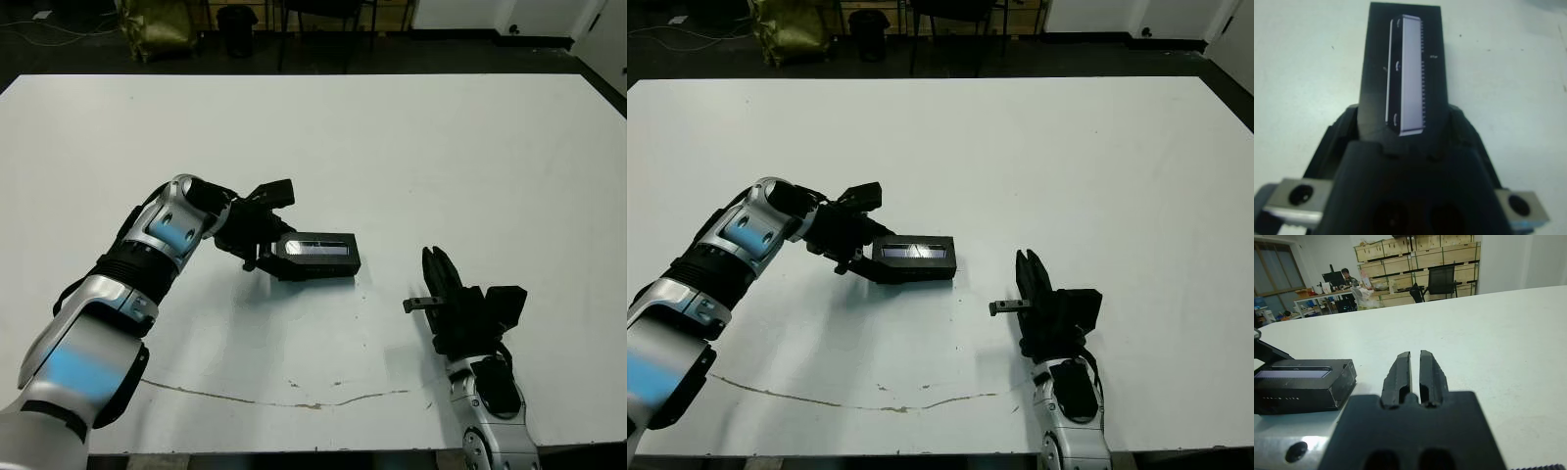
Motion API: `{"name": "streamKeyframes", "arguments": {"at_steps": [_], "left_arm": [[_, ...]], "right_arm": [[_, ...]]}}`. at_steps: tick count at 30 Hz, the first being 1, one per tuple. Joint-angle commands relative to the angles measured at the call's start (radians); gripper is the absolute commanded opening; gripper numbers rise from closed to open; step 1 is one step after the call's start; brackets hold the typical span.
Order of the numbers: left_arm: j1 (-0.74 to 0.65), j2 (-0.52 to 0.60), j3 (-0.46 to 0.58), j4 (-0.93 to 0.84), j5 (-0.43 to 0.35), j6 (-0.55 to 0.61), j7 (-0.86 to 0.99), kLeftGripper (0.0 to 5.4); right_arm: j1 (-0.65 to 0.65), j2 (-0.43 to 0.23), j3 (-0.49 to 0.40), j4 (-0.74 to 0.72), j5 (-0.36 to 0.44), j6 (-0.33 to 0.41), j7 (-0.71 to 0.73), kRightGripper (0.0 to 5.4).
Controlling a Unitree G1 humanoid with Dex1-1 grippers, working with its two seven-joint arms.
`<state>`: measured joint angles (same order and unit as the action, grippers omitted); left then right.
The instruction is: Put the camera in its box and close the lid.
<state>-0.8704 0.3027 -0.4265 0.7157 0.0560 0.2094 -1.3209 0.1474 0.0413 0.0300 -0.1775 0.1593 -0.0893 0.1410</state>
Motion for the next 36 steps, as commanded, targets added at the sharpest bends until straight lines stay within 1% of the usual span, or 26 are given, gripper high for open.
{"name": "streamKeyframes", "arguments": {"at_steps": [1, 6, 14, 17, 22, 25, 27, 29, 34, 36], "left_arm": [[0.010, 0.027, -0.013, 0.053, 0.045, 0.000, 0.020, 2.67], [0.017, 0.019, -0.011, 0.077, 0.043, -0.028, 0.028, 2.66], [0.036, -0.001, -0.018, 0.084, 0.045, -0.012, 0.040, 2.66], [0.042, -0.011, -0.019, 0.084, 0.045, 0.006, 0.049, 2.66], [0.070, -0.016, -0.011, 0.060, 0.048, -0.021, 0.105, 2.66], [0.069, -0.016, -0.030, 0.071, 0.063, -0.069, 0.099, 3.24], [0.067, -0.014, -0.044, 0.091, 0.077, -0.151, 0.092, 3.74], [0.064, -0.014, -0.050, 0.110, 0.086, -0.202, 0.092, 4.22], [0.056, -0.016, -0.040, 0.150, 0.072, -0.226, 0.065, 5.37], [0.050, -0.018, -0.041, 0.161, 0.072, -0.225, 0.051, 5.37]], "right_arm": [[0.012, -0.008, -0.003, 0.016, -0.013, 0.003, -0.008, 0.00], [0.015, -0.007, -0.002, 0.008, -0.016, 0.012, -0.012, 0.00], [0.014, -0.005, -0.004, 0.013, 0.002, 0.013, -0.001, 0.00], [0.013, -0.006, -0.003, 0.019, -0.005, -0.001, 0.000, 0.00], [0.011, -0.004, -0.004, 0.029, -0.006, -0.014, 0.000, 0.00], [0.014, -0.003, -0.003, 0.020, -0.005, -0.001, -0.004, 0.00], [0.016, -0.001, -0.002, 0.014, -0.003, 0.007, -0.006, 0.00], [0.015, -0.002, -0.003, 0.018, -0.001, -0.001, -0.003, 0.00], [0.015, -0.004, -0.004, 0.016, -0.001, 0.006, -0.002, 0.00], [0.014, -0.005, -0.003, 0.017, -0.005, 0.003, -0.004, 0.00]]}}
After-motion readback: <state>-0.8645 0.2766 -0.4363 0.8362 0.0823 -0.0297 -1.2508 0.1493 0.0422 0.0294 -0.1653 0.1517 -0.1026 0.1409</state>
